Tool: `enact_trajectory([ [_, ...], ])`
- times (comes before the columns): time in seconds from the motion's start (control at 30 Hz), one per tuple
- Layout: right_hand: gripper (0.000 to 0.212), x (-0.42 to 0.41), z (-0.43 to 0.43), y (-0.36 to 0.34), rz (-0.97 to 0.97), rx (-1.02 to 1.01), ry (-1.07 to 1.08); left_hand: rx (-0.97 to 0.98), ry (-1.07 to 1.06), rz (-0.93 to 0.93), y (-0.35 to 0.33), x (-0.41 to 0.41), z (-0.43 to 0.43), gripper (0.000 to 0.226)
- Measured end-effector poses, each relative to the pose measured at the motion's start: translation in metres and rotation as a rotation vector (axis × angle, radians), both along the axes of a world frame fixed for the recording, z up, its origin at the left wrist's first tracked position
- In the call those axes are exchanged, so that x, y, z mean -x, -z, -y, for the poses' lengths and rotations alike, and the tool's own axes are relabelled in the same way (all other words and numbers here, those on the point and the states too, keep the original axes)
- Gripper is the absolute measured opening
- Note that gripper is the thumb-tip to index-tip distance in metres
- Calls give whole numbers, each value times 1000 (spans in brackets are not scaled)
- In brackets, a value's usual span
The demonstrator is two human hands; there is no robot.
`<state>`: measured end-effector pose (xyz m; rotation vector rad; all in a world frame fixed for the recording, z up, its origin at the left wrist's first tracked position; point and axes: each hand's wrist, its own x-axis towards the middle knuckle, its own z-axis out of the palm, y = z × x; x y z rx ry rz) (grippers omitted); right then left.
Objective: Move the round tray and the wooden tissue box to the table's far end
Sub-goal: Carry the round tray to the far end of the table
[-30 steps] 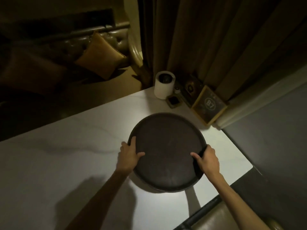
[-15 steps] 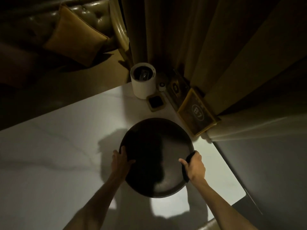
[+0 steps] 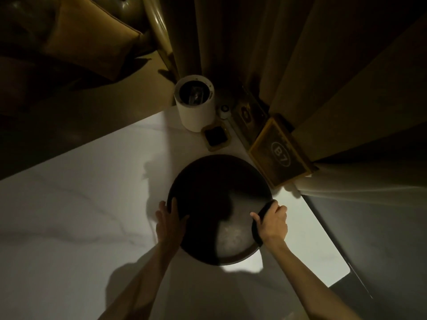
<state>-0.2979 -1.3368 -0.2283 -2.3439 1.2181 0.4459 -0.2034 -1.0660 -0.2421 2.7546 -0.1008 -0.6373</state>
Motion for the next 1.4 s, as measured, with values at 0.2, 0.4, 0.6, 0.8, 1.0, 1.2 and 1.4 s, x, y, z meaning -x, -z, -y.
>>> enact_trajectory([
  [0.2, 92, 50, -55, 11, -156, 10, -331, -47, 92, -133, 9, 47, 1, 92],
  [0.4, 84, 69, -75, 20, -259, -79, -342, -54, 108, -147, 33, 56, -3, 98],
  [0.6, 84, 62, -76, 17, -264, -103, -310, -138, 26, -156, 20, 56, 4, 96],
  [0.8, 84, 64, -77, 18, -249, -97, -313, -108, 35, -199, 22, 54, 5, 94],
  [1.0, 88, 63, -78, 17, -241, -87, -326, -119, 26, -239, 16, 49, 10, 98],
  [1.2, 89, 63, -79, 22, -275, -70, -352, -64, 4, -298, 19, 44, 10, 101],
  [1.4, 89, 63, -79, 25, -287, -68, -364, -73, 3, -281, 22, 46, 9, 102],
])
